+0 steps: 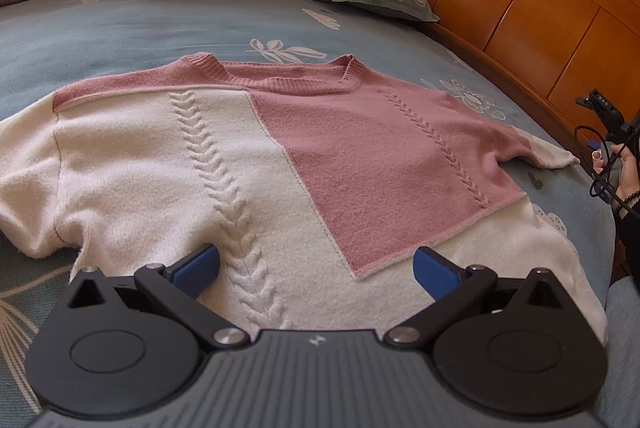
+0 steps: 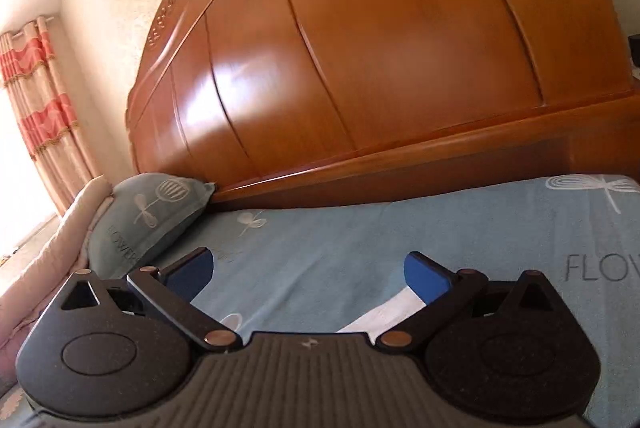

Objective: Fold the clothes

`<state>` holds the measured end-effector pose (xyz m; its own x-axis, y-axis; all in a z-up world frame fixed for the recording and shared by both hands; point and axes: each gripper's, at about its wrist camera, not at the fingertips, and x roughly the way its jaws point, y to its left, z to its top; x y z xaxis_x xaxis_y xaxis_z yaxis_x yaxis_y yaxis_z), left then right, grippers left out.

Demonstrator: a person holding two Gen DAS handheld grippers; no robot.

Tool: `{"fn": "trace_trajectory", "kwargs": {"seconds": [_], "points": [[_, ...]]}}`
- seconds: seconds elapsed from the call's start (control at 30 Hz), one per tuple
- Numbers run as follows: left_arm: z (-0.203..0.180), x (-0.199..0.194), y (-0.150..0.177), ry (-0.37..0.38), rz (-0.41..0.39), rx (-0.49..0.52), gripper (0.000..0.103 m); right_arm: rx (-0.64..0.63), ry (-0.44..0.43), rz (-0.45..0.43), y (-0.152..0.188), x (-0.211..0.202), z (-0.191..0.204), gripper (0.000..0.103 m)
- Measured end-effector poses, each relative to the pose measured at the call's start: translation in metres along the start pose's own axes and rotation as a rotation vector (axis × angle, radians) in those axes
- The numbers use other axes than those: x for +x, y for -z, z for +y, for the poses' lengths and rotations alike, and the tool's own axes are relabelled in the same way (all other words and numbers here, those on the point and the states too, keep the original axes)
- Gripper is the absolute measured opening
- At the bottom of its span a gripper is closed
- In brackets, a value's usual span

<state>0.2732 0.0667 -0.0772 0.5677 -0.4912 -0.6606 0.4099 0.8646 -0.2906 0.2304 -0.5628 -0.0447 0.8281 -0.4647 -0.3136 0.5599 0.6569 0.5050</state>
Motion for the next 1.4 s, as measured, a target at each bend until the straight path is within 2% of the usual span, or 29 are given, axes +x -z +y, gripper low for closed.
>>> {"fn": "trace_trajectory", "kwargs": {"seconds": [0.13,0.2,0.27,0.4,0.43,0.47,0.5,0.57,0.6,0.7,0.73,0.77,0.83,0.9,0.97,1.0,1.1,1.2,1.3,1.37,1.4], "points": [[0.000,0.000,0.000,0.001,0.000,0.000,0.102,-0.096,-0.208,0.264,0.019,0.020,0.038,0.103],[0.000,-0.001,0.000,0.004,0.000,-0.003,0.102,-0.180,-0.232,0.381,0.035,0.031,0.057,0.103],[0.001,-0.001,0.000,0.008,-0.001,-0.007,0.102,-0.279,-0.181,0.434,0.047,0.039,0.068,0.103],[0.001,0.000,0.000,0.009,-0.001,-0.008,0.102,-0.324,0.135,0.367,0.043,0.054,0.038,0.103],[0.001,-0.001,0.000,0.008,0.000,-0.008,0.102,-0.291,0.179,0.340,0.037,0.053,0.026,0.103],[0.001,-0.001,0.000,0.008,0.002,-0.010,0.102,-0.224,0.187,0.308,0.028,0.049,0.010,0.103],[0.001,-0.001,0.000,0.008,0.002,-0.014,0.102,-0.135,0.161,0.280,0.019,0.043,-0.005,0.103],[0.002,-0.001,0.000,0.010,0.001,-0.023,0.102,0.046,0.051,0.228,0.004,0.033,-0.025,0.103],[0.003,-0.001,0.000,0.011,0.000,-0.027,0.102,0.086,0.005,0.231,0.002,0.033,-0.029,0.103],[0.002,-0.001,0.000,0.012,-0.003,-0.023,0.102,0.081,-0.108,0.320,0.006,0.048,-0.028,0.103],[0.002,-0.001,0.001,0.011,-0.003,-0.022,0.102,0.057,-0.115,0.347,0.010,0.054,-0.027,0.103],[0.002,-0.001,0.001,0.010,-0.003,-0.021,0.102,0.013,-0.093,0.373,0.016,0.061,-0.025,0.103],[0.002,-0.001,0.001,0.010,-0.003,-0.020,0.102,-0.087,-0.063,0.335,0.019,0.063,-0.020,0.103],[0.002,-0.002,0.001,0.012,-0.004,-0.020,0.102,-0.176,0.106,0.252,0.014,0.059,-0.017,0.103],[0.002,-0.002,0.001,0.013,-0.004,-0.020,0.102,-0.161,0.199,0.184,0.007,0.052,-0.023,0.103],[0.002,-0.002,0.001,0.013,-0.004,-0.020,0.102,-0.115,0.195,0.161,0.003,0.047,-0.028,0.103],[0.002,-0.002,0.001,0.012,-0.004,-0.019,0.102,0.082,0.095,0.128,-0.010,0.026,-0.046,0.103],[0.001,-0.003,0.001,0.010,-0.004,-0.018,0.102,0.191,0.079,0.095,-0.015,0.013,-0.051,0.103],[0.001,-0.002,0.001,0.009,-0.003,-0.017,0.102,0.174,0.041,0.120,-0.013,0.015,-0.040,0.103],[0.000,-0.003,0.001,0.008,-0.003,-0.017,0.102,0.077,0.000,0.197,-0.006,0.030,-0.024,0.103],[0.000,-0.003,0.002,0.008,-0.004,-0.017,0.102,0.025,0.013,0.230,-0.001,0.039,-0.018,0.103]]}}
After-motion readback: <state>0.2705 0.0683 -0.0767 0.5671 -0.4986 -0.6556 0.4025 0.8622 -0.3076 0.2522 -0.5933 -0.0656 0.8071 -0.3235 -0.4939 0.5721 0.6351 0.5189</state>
